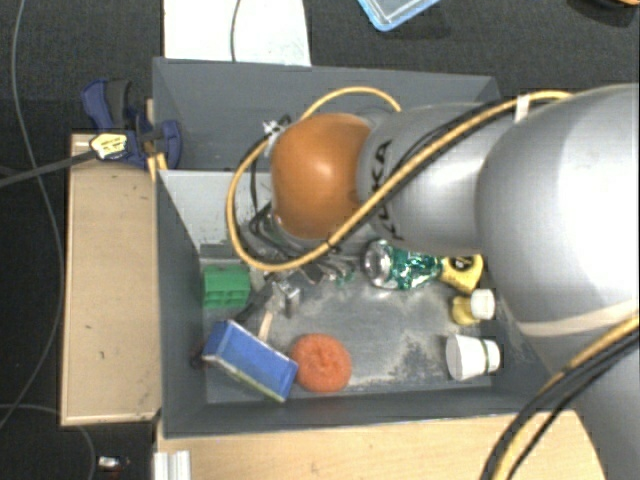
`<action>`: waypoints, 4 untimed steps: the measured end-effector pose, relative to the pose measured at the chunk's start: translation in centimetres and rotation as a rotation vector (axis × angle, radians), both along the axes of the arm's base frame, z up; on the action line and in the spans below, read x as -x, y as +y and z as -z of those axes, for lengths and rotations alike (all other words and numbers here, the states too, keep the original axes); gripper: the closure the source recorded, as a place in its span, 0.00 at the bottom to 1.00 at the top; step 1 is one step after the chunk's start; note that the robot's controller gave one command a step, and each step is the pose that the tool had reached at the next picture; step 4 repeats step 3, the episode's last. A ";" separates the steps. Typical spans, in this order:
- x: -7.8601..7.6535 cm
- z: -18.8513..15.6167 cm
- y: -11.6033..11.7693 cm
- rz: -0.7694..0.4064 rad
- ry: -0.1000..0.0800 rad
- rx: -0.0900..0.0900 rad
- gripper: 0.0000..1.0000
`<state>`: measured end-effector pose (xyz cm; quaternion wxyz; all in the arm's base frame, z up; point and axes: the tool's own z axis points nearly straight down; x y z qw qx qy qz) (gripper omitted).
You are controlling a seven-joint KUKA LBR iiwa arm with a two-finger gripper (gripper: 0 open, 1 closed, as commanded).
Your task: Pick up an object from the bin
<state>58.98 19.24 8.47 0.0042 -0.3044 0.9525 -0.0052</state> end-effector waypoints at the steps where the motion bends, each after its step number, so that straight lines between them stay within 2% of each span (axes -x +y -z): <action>1: 0.0 -4.1 0.0 0.003 -0.001 -0.001 1.00; 3: -0.1 -11.3 0.1 0.009 -0.001 -0.002 1.00; 4: -0.1 -11.3 0.1 0.009 -0.001 -0.002 1.00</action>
Offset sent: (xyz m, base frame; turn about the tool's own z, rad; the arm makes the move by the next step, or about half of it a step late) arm 0.0001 0.0003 0.0722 0.0011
